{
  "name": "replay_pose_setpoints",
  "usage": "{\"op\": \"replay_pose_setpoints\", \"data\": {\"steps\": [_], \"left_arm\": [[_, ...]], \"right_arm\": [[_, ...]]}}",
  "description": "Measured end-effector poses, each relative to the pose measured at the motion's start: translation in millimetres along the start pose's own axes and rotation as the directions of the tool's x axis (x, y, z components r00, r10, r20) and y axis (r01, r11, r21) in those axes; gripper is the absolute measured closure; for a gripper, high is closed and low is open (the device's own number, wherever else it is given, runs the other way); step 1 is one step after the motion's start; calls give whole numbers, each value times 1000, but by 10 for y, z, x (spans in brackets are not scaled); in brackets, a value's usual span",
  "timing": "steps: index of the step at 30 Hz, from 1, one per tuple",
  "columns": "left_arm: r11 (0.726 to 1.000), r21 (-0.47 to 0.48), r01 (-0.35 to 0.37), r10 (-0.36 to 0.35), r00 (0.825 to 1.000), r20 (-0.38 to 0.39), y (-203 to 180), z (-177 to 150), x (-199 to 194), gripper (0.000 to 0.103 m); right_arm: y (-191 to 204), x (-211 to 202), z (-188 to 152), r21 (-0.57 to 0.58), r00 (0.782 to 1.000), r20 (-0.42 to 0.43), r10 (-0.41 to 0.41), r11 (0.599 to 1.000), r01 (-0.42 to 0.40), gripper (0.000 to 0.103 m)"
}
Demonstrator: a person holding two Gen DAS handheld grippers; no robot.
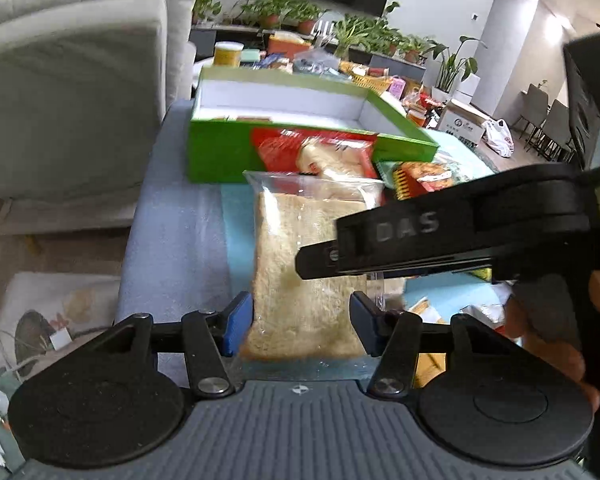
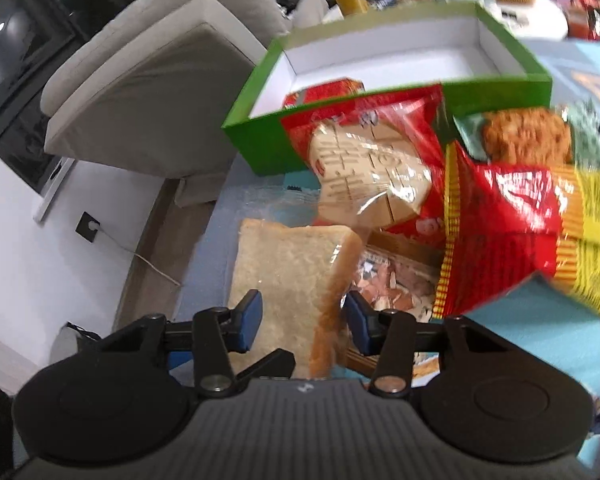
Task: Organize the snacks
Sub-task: 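Carry the bread slice with the right gripper over the green box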
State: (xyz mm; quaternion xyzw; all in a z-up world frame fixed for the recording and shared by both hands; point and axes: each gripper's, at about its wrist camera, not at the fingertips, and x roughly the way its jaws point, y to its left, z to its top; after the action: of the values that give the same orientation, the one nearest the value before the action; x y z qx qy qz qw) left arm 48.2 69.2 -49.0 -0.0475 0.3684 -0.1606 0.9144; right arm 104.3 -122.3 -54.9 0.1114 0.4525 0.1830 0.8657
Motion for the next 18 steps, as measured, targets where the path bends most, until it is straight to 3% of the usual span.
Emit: {"op": "replay_pose_setpoints", "data": {"steps": [8,18], "left_arm": [[998,56,-6,2,997,81,-215,155,-186,53],[996,93,-15,0,987,159,-401,520,-213,53]], "right_arm": [[-53,-261,112,-30,995,102,19,999,-16,38],[-111,-402,482,-20,982,189,24,1000,-21,38]]}}
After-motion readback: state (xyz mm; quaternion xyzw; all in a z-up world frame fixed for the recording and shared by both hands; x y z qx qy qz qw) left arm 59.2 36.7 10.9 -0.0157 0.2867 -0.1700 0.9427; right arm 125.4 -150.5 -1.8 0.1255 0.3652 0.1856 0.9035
